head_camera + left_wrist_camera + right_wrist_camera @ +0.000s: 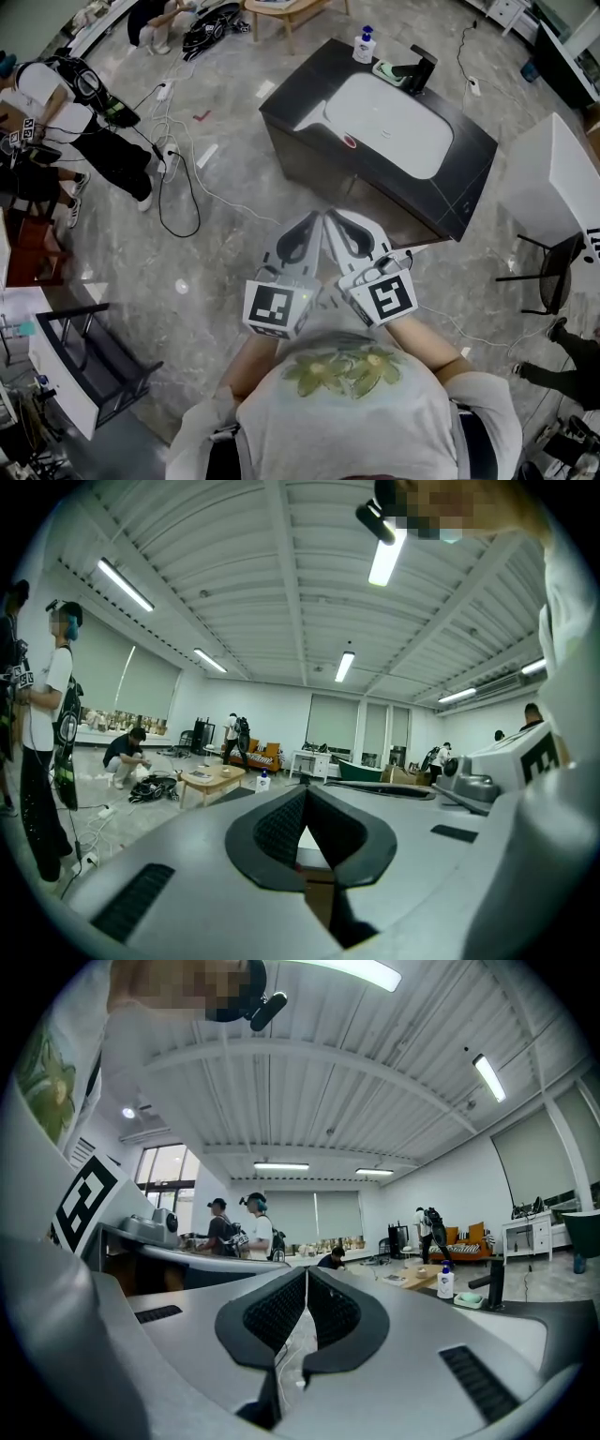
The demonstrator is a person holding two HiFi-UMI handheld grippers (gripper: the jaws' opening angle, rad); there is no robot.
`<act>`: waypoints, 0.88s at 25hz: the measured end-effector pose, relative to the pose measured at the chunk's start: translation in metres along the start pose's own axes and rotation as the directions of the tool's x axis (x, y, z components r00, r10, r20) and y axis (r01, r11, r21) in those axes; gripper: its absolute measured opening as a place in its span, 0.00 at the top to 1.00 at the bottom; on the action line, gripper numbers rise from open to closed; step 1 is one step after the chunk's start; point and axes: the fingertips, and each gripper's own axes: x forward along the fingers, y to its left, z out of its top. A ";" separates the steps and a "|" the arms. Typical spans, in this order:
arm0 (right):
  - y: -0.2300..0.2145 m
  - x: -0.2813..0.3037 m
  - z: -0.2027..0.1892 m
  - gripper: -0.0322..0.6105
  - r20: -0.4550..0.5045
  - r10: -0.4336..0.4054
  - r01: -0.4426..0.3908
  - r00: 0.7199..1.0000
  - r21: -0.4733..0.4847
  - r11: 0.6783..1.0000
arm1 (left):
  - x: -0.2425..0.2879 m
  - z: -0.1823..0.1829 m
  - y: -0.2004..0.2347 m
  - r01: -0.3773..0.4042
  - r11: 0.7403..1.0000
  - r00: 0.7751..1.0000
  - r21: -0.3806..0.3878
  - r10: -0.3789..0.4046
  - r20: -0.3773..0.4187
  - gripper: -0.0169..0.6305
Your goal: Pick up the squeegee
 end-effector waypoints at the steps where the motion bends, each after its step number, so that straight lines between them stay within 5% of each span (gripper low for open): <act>1: -0.002 0.006 -0.001 0.91 -0.004 0.003 -0.003 1.000 -0.002 1.000 | 0.003 0.000 0.005 -0.002 1.000 1.000 -0.001 0.002 -0.003 0.96; 22: -0.086 0.137 -0.022 0.91 -0.066 -0.023 0.025 0.998 0.033 0.999 | 0.121 0.006 0.106 0.029 0.999 0.996 -0.017 -0.030 -0.081 0.96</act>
